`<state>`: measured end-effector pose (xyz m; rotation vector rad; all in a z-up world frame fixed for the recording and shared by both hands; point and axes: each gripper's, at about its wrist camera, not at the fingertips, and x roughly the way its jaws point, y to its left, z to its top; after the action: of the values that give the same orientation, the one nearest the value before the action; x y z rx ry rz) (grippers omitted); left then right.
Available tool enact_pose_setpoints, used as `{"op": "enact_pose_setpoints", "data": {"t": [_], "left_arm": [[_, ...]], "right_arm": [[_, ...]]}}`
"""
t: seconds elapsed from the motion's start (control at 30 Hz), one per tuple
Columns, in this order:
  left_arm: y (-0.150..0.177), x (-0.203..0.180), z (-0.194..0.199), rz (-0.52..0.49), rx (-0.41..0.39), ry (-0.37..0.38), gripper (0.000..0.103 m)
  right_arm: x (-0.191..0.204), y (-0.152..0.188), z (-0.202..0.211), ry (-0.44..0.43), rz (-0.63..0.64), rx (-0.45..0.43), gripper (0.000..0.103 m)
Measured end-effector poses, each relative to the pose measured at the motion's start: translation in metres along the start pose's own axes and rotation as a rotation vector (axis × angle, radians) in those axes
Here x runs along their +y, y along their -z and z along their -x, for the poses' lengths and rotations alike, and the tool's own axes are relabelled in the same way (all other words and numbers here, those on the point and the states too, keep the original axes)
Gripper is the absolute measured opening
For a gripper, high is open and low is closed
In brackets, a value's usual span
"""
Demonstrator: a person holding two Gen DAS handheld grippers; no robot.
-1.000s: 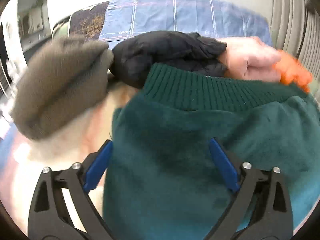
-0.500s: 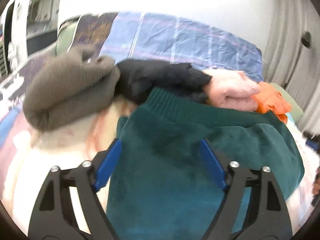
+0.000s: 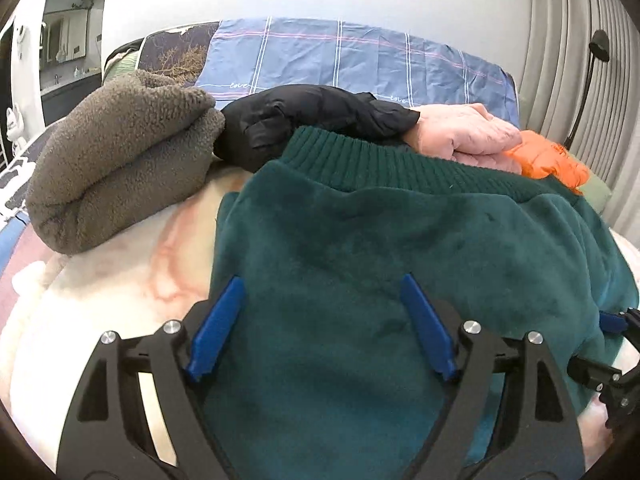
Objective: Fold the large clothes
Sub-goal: 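Lift the ribbed hem with both tools and fold it toward the collar, then open both tools to lay the hem on the folded sweatshirt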
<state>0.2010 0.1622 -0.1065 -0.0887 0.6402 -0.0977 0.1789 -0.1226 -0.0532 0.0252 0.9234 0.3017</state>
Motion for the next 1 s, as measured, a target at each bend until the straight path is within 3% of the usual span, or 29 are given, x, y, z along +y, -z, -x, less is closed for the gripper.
{"op": "enact_pose_setpoints", "data": {"t": [0.1,0.13,0.3,0.4,0.43,0.47,0.53,0.73,0.87,1.0], "left_arm": [[0.002,0.002,0.002,0.010,-0.015,0.011,0.083],[0.002,0.003,0.003,0.013,-0.016,0.014,0.083],[0.003,0.004,0.004,0.011,-0.020,0.014,0.083],[0.002,0.005,0.004,0.014,-0.022,0.020,0.083],[0.002,0.006,0.004,0.017,-0.022,0.023,0.083],[0.002,0.005,0.005,0.018,-0.023,0.024,0.083],[0.002,0.005,0.005,0.018,-0.027,0.031,0.083],[0.003,0.004,0.006,0.015,-0.030,0.030,0.083],[0.003,0.006,0.007,0.018,-0.035,0.033,0.083],[0.003,0.007,0.008,0.018,-0.037,0.035,0.083]], "right_arm": [[0.005,-0.016,0.020,0.014,-0.037,-0.003,0.095],[0.013,-0.018,0.026,0.011,-0.038,-0.020,0.087],[0.027,-0.074,0.040,0.063,0.011,-0.143,0.083],[0.014,-0.092,0.010,0.052,-0.061,-0.083,0.083],[0.008,-0.089,-0.023,0.055,-0.071,0.017,0.084],[0.005,-0.083,-0.045,0.059,-0.038,0.045,0.090],[0.007,-0.069,-0.052,0.080,0.020,-0.032,0.091],[0.012,-0.069,-0.046,0.108,0.011,-0.014,0.090],[0.020,-0.093,-0.032,0.132,-0.002,0.042,0.090],[0.028,-0.133,-0.008,0.148,0.030,-0.073,0.090]]}}
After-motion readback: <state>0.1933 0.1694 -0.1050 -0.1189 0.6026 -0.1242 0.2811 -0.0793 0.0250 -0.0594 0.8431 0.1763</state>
